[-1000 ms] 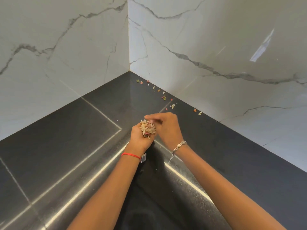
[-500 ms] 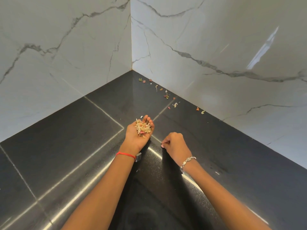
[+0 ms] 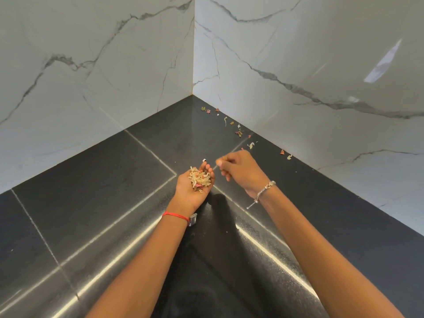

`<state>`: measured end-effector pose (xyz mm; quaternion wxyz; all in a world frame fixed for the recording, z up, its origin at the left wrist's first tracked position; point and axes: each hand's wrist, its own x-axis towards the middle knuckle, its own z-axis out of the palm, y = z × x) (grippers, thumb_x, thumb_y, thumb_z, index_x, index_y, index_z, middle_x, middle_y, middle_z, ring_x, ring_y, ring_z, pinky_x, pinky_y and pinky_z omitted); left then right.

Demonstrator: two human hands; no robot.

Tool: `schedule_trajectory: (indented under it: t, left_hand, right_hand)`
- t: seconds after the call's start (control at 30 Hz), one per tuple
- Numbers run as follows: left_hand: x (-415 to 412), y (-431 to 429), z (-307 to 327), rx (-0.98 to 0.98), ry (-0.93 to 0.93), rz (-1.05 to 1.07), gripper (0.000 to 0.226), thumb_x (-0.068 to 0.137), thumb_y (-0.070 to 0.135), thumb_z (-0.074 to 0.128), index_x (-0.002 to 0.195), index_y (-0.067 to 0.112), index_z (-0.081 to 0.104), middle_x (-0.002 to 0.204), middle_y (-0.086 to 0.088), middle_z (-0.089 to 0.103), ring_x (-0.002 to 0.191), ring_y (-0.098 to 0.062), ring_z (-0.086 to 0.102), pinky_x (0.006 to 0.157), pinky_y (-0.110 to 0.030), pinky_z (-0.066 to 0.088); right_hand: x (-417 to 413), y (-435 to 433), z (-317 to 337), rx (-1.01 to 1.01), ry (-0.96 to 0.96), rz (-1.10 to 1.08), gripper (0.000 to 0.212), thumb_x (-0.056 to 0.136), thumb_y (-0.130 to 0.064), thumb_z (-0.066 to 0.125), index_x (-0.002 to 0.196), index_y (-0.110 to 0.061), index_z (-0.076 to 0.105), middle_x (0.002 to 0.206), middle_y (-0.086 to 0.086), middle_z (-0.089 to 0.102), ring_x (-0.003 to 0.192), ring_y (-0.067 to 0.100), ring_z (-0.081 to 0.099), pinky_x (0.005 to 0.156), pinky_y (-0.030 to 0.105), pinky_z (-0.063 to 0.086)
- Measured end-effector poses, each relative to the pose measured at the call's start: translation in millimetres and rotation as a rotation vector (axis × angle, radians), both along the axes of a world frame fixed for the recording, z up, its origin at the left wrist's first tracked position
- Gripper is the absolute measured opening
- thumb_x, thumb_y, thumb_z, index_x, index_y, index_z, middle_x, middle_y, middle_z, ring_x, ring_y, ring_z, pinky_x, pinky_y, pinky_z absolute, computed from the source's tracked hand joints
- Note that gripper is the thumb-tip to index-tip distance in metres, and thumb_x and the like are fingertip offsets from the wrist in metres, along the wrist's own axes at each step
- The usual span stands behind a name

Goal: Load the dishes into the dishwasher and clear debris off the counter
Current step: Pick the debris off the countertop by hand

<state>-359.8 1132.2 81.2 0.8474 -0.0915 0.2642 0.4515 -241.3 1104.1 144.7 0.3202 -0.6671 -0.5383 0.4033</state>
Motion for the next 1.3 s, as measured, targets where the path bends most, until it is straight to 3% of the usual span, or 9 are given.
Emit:
schedule_trajectory:
  t: [0.1,0.23,0.4,0.67,0.8,0.87,1.03,1.2,1.3]
  left_hand:
    - [2,-1,2,0.045,0.048,-0.011,0.035,0.098,0.012,0.024,0.094,-0.002,0.056,0.088,-0.014,0.058,0.079,-0.021,0.055,0.064,-0.027,0.055]
    - [-4,0,1,-0.007,-0.006,0.030,0.038,0.099,0.015,0.026,0.087,-0.001,0.057,0.079,-0.013,0.058,0.071,-0.019,0.053,0.053,-0.024,0.054]
    - [-16,6,3,-0.028,0.035,0.067,0.041,0.100,0.018,0.026,0.083,0.000,0.057,0.074,-0.012,0.057,0.070,-0.019,0.052,0.050,-0.023,0.053]
    - [-21,14,5,-0.026,0.030,0.081,0.039,0.101,0.019,0.026,0.087,0.001,0.057,0.080,-0.010,0.055,0.072,-0.018,0.053,0.050,-0.022,0.054]
    - [-23,14,3,-0.022,0.022,0.081,0.039,0.101,0.019,0.025,0.088,0.001,0.057,0.082,-0.010,0.055,0.073,-0.017,0.054,0.051,-0.023,0.054]
    - [-24,14,2,-0.024,0.020,0.088,0.039,0.101,0.019,0.025,0.088,0.001,0.057,0.082,-0.010,0.056,0.073,-0.017,0.054,0.051,-0.023,0.055]
    - [-22,14,1,-0.019,0.022,0.087,0.039,0.101,0.020,0.025,0.088,0.002,0.057,0.082,-0.009,0.055,0.074,-0.017,0.054,0.051,-0.022,0.054]
    - [-21,14,4,-0.022,0.032,0.090,0.041,0.102,0.021,0.024,0.088,0.002,0.058,0.081,-0.009,0.056,0.074,-0.017,0.054,0.051,-0.022,0.054]
    - [-21,11,8,-0.025,0.018,0.099,0.040,0.102,0.020,0.025,0.088,0.002,0.057,0.080,-0.010,0.056,0.073,-0.017,0.054,0.051,-0.022,0.054]
  right_hand:
    - [-14,10,8,0.056,-0.052,0.140,0.008,0.081,-0.007,0.066,0.083,-0.002,0.073,0.062,0.001,0.064,0.052,0.003,0.053,0.050,0.009,0.042]
    - [-15,30,-3,0.138,-0.044,-0.019,0.006,0.076,-0.004,0.071,0.081,-0.001,0.073,0.067,0.007,0.068,0.048,0.001,0.055,0.046,0.006,0.043]
    - [-13,63,-38,0.097,-0.300,-0.017,0.023,0.080,-0.008,0.069,0.101,0.002,0.069,0.096,0.015,0.070,0.086,0.020,0.065,0.067,0.007,0.039]
    - [-26,86,-68,0.006,-0.527,0.093,0.016,0.086,-0.010,0.061,0.088,0.004,0.068,0.095,0.021,0.066,0.090,0.033,0.064,0.083,0.038,0.052]
    - [-13,75,-60,-0.006,-0.479,0.120,0.017,0.087,-0.006,0.059,0.086,0.006,0.070,0.094,0.018,0.069,0.059,0.013,0.059,0.057,0.008,0.045]
    - [-10,64,-55,-0.010,-0.461,0.141,0.014,0.085,-0.005,0.061,0.088,0.004,0.072,0.091,0.017,0.070,0.053,0.009,0.052,0.049,0.004,0.040]
    - [-20,64,-55,-0.141,-0.653,0.287,0.026,0.093,-0.014,0.053,0.114,-0.007,0.065,0.116,0.014,0.062,0.107,0.028,0.058,0.092,0.029,0.047]
    - [-30,54,-63,0.000,-0.683,0.187,0.016,0.090,-0.002,0.051,0.098,0.003,0.064,0.097,0.019,0.062,0.096,0.031,0.061,0.080,0.031,0.048]
    - [-21,61,-56,0.010,-0.503,0.088,0.010,0.083,-0.004,0.061,0.085,0.003,0.069,0.087,0.016,0.067,0.075,0.019,0.066,0.071,0.027,0.054]
